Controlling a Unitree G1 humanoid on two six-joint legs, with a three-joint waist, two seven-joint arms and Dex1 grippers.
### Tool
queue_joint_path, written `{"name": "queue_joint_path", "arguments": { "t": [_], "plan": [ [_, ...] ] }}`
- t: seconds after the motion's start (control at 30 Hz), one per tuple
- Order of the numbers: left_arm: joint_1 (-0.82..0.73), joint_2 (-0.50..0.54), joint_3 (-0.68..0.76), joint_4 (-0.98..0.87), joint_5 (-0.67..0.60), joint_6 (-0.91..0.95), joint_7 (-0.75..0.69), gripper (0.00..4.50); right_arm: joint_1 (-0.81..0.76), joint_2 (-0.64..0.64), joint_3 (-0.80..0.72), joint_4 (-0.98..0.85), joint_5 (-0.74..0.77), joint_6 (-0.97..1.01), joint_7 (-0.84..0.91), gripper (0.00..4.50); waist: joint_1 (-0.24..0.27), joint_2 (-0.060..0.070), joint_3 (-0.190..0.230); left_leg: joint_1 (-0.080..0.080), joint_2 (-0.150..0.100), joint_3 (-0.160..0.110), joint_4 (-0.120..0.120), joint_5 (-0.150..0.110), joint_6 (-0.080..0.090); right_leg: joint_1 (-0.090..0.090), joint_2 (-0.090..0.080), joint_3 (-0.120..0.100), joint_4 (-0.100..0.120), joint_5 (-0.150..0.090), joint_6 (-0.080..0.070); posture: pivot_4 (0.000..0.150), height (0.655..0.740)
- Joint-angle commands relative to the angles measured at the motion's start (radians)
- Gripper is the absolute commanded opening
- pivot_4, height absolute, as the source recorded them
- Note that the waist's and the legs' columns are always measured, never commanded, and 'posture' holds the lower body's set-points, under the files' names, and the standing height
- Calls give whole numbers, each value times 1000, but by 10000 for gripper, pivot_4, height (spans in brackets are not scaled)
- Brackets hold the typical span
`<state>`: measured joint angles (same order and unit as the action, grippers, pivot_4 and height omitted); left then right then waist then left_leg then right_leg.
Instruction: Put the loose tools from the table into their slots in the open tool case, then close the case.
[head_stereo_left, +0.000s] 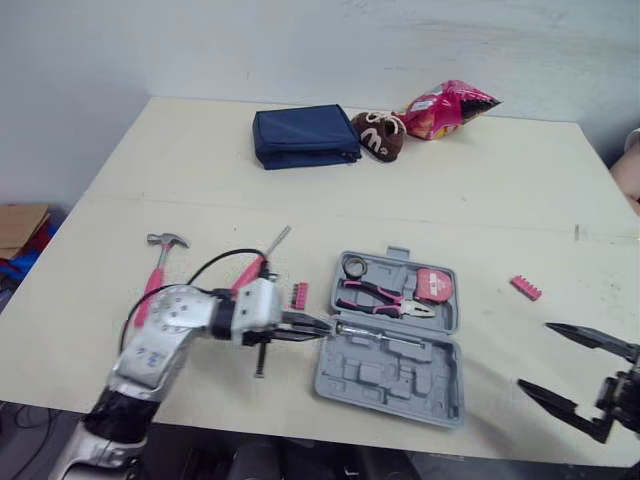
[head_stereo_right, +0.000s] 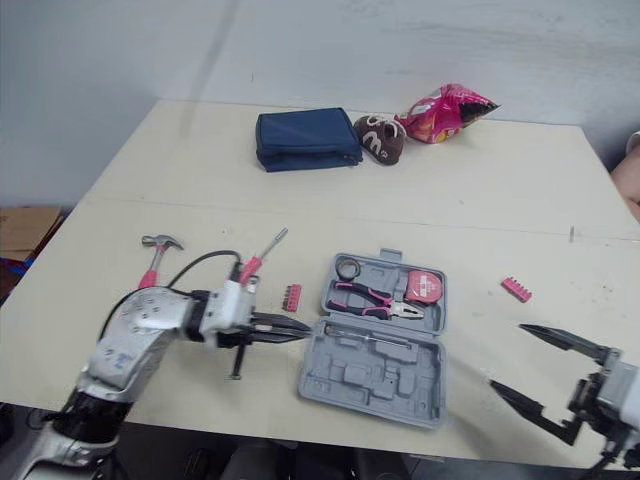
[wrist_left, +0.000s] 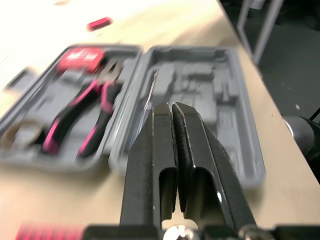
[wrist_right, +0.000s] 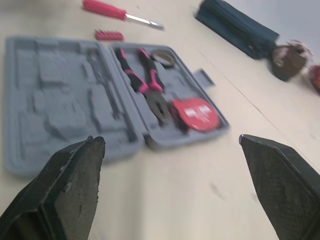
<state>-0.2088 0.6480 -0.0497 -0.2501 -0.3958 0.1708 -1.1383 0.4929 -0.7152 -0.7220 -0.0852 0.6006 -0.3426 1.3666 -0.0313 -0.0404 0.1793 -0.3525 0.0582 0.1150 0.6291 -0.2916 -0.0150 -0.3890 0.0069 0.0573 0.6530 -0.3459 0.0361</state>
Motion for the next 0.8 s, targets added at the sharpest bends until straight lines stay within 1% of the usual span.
{"name": "queue_joint_path", "arguments": {
  "t": [0.03,0.13,0.17,0.2,0.23,0.27,0.33,0.4,0.47,0.57,0.63,0.7,0.8],
  "plan": [
    [56,83,195,68,-5,-32,46,18984,-18,-39,-99,182,13,-101,63,45000,-1,0,0,0,0,0,0,0,0,0,0,0,0,0,0,1500,7400],
    [85,155,356,247,50,-126,118,33521,-59,-80,-149,386,-1,-192,87,45000,-4,0,1,1,0,1,-1,0,0,-1,0,0,0,-1,-2,1500,7400],
    [98,181,414,317,63,-159,142,36887,-65,-94,-157,448,-5,-221,104,45000,-4,1,2,1,1,2,-1,0,0,-2,0,0,0,-1,-3,1500,7400],
    [113,196,457,358,61,-167,155,41866,-73,-107,-160,502,-5,-242,122,45000,-5,1,2,1,1,2,-1,0,0,-2,-1,0,0,-2,-3,1500,7400],
    [134,210,493,395,57,-179,156,44647,-81,-120,-162,553,-5,-259,136,45000,-7,1,2,1,1,3,-1,0,0,-2,0,0,0,-2,-4,1500,7400],
    [158,224,522,429,56,-195,154,44647,-90,-134,-163,601,-4,-274,147,45000,-9,1,2,1,2,3,-1,-1,-1,-2,-1,0,0,-3,-5,1500,7400],
    [255,256,578,474,43,-182,104,44647,-117,-168,-169,715,-9,-309,154,45000,-18,3,2,1,2,4,-1,-3,-1,-2,-1,-1,0,-3,-5,1500,7400],
    [327,274,646,527,53,-213,114,44647,-137,-202,-181,824,-15,-343,148,45000,-26,5,4,1,3,6,-1,-5,0,-2,-3,-1,0,-3,-5,1500,7400],
    [355,286,717,593,54,-243,161,44647,-156,-230,-192,918,-14,-370,144,45000,-27,4,5,1,3,6,-1,-7,0,-3,-3,-1,0,-3,-5,1500,7400],
    [413,299,789,662,59,-273,182,44647,-168,-255,-190,1018,-13,-406,159,45000,-27,3,5,2,4,5,-1,-7,-1,-3,-2,-2,0,-4,-6,1500,7400],
    [444,328,844,777,59,-308,191,44647,-161,-266,-179,1084,-25,-428,163,45000,-28,3,6,2,4,5,-1,-7,-1,-3,-2,-2,0,-4,-7,1500,7400],
    [461,341,882,847,54,-317,223,44647,-152,-273,-162,1140,-43,-462,165,45000,-28,3,6,2,4,5,-2,-8,-2,-3,-2,-2,0,-5,-8,1500,7400],
    [480,312,912,812,23,-300,242,44647,-182,-275,-152,1189,-41,-457,148,45000,-28,4,6,2,4,5,-1,-9,-3,-3,-2,-2,0,-5,-9,1500,7400]
  ]
}}
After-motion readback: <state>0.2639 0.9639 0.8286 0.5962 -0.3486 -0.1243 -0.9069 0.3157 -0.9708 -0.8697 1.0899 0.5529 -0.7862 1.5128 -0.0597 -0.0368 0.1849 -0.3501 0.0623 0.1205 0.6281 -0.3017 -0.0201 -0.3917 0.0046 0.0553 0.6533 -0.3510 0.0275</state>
